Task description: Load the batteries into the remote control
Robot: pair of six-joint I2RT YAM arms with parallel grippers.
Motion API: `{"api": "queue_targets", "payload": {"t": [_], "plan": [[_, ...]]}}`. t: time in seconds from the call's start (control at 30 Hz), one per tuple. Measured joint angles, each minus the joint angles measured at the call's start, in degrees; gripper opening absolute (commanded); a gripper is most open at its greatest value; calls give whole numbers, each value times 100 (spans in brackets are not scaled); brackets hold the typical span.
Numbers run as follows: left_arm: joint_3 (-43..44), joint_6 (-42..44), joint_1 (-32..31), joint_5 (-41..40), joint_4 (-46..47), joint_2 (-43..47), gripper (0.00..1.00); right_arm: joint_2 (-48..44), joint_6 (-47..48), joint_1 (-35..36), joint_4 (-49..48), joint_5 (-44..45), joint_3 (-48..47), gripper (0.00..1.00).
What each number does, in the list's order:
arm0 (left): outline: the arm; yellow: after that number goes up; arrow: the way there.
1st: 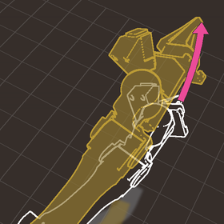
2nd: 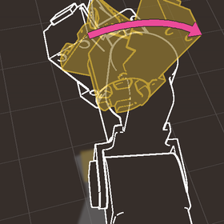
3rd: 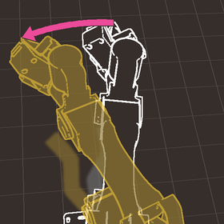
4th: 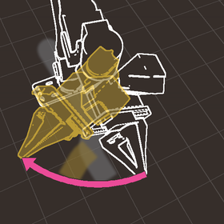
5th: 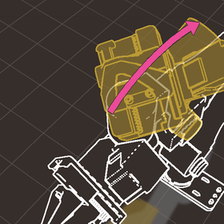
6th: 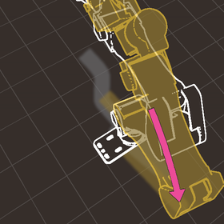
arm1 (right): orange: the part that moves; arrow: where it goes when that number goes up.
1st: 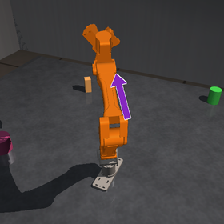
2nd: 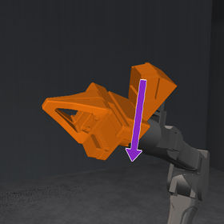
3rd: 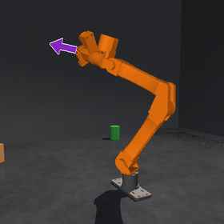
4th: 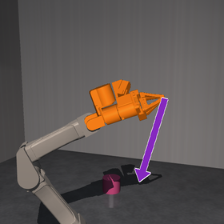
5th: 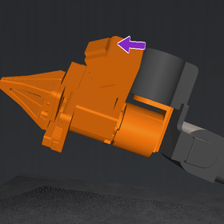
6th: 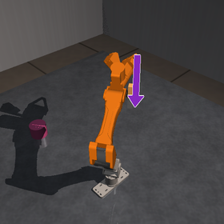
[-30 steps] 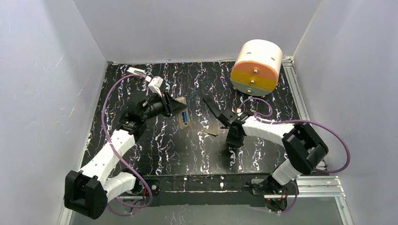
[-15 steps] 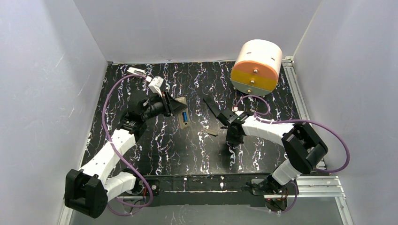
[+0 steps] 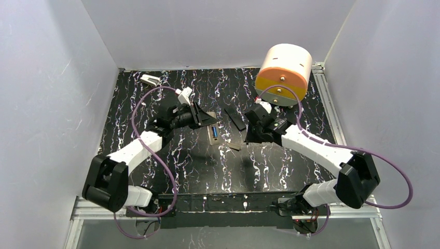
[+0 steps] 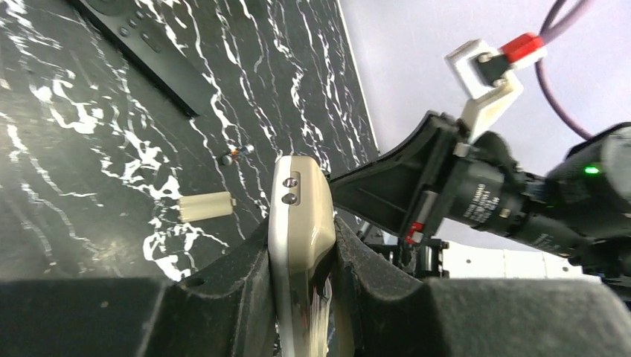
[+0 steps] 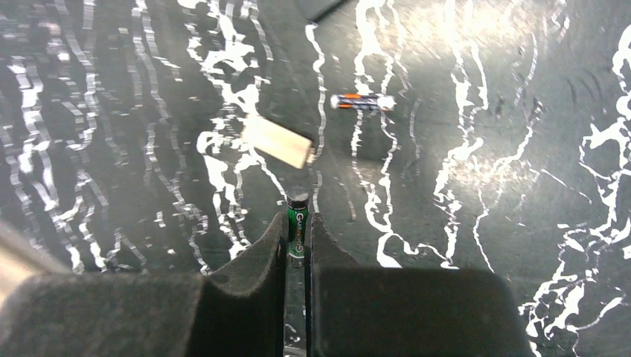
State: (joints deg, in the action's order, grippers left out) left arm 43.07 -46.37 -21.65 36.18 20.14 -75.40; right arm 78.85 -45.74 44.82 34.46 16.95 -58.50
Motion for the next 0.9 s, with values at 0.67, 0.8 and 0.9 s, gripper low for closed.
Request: {"api": "queue_targets", "payload": {"t": [0.67, 0.8, 0.9], "plan": [[308, -1738, -748, 546, 2201, -1899, 0, -719, 944, 26, -745, -2094, -210, 9], [319, -1893, -785, 592, 2448, -1996, 0, -636, 1014, 26, -728, -2164, -348, 9], [319, -1987, -796, 629, 2612, -1998, 0, -634, 1023, 26, -732, -2173, -361, 10]]}}
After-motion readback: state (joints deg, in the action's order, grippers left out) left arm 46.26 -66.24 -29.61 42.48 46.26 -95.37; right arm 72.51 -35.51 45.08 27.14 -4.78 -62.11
